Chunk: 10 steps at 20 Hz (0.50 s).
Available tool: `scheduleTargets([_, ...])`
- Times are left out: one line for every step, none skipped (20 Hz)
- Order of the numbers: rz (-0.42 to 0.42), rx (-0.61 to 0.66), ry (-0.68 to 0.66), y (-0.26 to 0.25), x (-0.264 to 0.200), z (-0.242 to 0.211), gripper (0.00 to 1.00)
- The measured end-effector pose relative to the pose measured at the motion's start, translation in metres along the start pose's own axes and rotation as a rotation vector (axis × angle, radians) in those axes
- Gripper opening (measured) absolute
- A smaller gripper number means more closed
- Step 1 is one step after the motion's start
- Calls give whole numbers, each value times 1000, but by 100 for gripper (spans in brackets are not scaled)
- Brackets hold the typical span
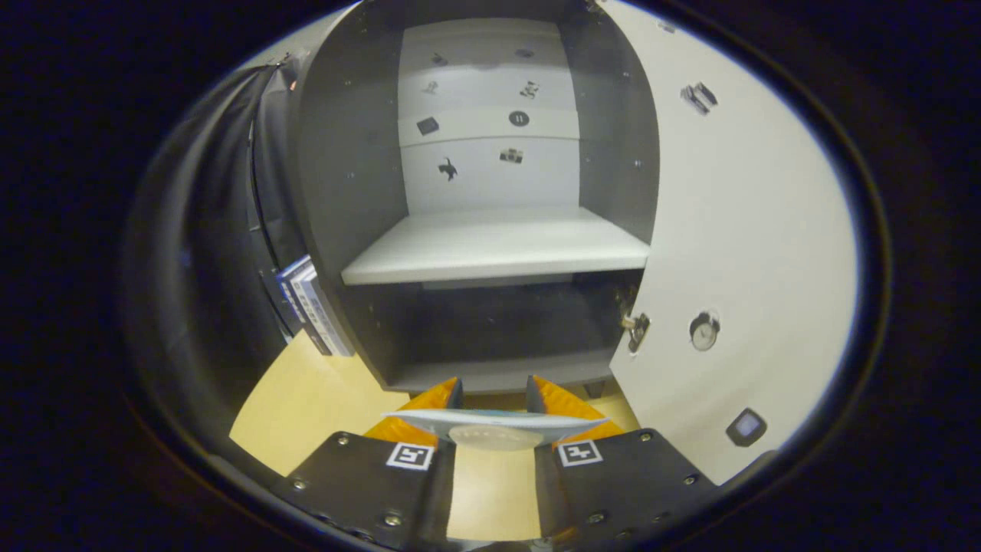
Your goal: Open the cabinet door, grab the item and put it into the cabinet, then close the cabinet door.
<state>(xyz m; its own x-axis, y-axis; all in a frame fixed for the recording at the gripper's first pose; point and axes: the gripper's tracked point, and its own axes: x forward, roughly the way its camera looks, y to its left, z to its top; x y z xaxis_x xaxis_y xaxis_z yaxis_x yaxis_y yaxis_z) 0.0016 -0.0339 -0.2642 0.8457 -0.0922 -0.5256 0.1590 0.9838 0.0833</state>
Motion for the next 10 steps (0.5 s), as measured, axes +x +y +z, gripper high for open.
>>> scheduleTargets([12,1,-23,3,-4,16,44])
scheduleTargets([23,6,-48,7,-9,32,44])
scheduleTargets([33,9,-67,10,-13,46,44])
scheduleTargets([43,10,-86,12,-13,60,44])
scheduleTargets([52,6,-101,14,-14,72,44])
scheduleTargets([57,3,-116,16,-15,84,44])
scheduleTargets([63,3,-135,17,-13,95,44])
scheduleTargets([63,2,-154,17,-10,104,44])
scheduleTargets([60,1,-172,15,-7,113,44])
scheduleTargets([59,6,-182,15,-2,122,44])
